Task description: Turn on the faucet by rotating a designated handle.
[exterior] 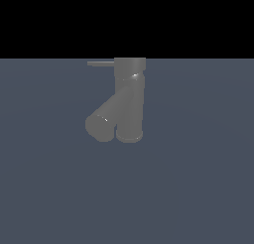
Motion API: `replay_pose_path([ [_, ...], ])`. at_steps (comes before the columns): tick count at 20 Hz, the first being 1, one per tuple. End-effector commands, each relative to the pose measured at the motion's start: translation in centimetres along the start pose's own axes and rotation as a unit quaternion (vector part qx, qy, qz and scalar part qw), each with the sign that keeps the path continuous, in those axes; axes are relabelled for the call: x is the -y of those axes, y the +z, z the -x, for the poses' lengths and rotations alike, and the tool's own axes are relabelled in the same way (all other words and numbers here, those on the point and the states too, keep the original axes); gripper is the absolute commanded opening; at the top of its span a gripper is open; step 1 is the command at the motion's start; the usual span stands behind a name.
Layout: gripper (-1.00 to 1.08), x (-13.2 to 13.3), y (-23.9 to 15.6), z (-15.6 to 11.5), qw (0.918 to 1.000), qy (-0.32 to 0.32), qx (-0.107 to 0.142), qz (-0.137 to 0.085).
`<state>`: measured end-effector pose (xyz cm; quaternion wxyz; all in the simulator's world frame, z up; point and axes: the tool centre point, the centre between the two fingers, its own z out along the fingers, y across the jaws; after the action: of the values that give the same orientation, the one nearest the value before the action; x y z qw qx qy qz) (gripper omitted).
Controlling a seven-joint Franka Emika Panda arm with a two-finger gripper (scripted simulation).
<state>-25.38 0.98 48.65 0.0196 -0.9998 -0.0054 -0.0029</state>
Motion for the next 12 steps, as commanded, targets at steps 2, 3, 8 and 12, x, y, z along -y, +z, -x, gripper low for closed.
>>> replay_pose_path([
  [2, -1.0, 0.0, 0.0, 0.0, 1.0, 0.0, 0.0, 0.0],
  [3, -1.0, 0.1, 0.0, 0.0, 1.0, -0.001, 0.0, 0.0],
  [8, -1.0, 1.7, 0.1, -0.1, 0.9999, -0.014, 0.003, 0.003],
  [12, -1.0, 2.4, 0.2, 0.0, 0.9997, -0.022, 0.004, 0.005],
])
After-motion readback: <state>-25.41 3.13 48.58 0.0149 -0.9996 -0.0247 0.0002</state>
